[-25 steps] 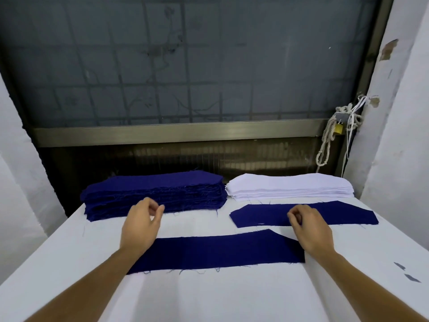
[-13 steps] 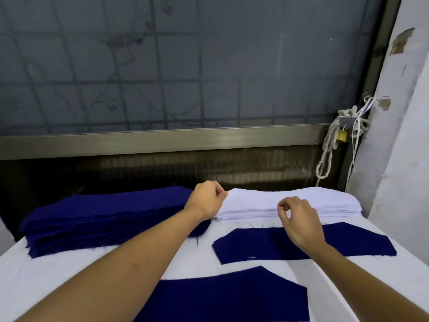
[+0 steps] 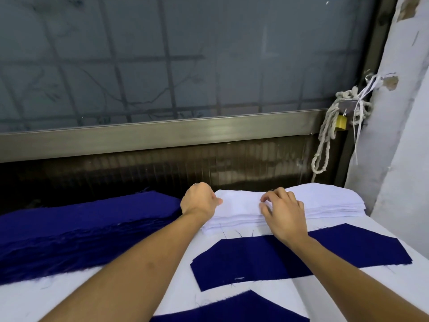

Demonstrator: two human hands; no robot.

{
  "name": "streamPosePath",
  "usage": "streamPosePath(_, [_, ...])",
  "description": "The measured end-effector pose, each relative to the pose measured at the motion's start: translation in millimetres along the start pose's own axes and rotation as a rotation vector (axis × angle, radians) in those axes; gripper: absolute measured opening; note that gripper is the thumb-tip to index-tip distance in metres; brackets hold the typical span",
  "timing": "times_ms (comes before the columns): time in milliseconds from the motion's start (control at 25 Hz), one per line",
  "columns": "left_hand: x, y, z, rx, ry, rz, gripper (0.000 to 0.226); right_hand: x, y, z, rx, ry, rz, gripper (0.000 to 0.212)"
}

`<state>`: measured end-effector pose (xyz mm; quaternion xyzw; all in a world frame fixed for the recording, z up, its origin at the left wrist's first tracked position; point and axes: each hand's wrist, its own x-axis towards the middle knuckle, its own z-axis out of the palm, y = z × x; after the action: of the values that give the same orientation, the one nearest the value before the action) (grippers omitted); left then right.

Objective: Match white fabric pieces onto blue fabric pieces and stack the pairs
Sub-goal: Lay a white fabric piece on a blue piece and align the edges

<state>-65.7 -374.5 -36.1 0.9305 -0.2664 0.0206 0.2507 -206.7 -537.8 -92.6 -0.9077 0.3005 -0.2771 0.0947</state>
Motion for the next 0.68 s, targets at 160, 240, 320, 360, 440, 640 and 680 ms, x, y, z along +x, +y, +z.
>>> streamPosePath(160, [1,-2,1,0.278,0.094,0.168,0.028,1,-2,-2,-0.027,-0.011,0.008,0.025])
streamPosePath(240, [0,0,-3,0.345,0.095,0.238,0.029,2,-6,-5,-0.053,-0.031,0.006,0.026])
streamPosePath(320, [-3,3,-8,0.429,0.145,0.286,0.029,2,-12,-9,-0.079,-0.060,0.004,0.028])
streamPosePath(360, [-5,6,-12,0.442,0.183,0.303,0.029,2,-14,-11,-0.086,-0.065,0.006,0.031])
streamPosePath(440, [-9,9,-19,0.356,0.215,0.333,0.026,2,-20,-15,-0.073,-0.031,-0.016,0.042])
streamPosePath(640, [-28,17,-42,0.019,0.045,0.457,0.008,8,-51,-33,0.103,-0.006,-0.187,0.044])
streamPosePath(680, [-33,18,-47,-0.012,0.024,0.471,0.009,9,-57,-36,0.115,-0.018,-0.192,0.035])
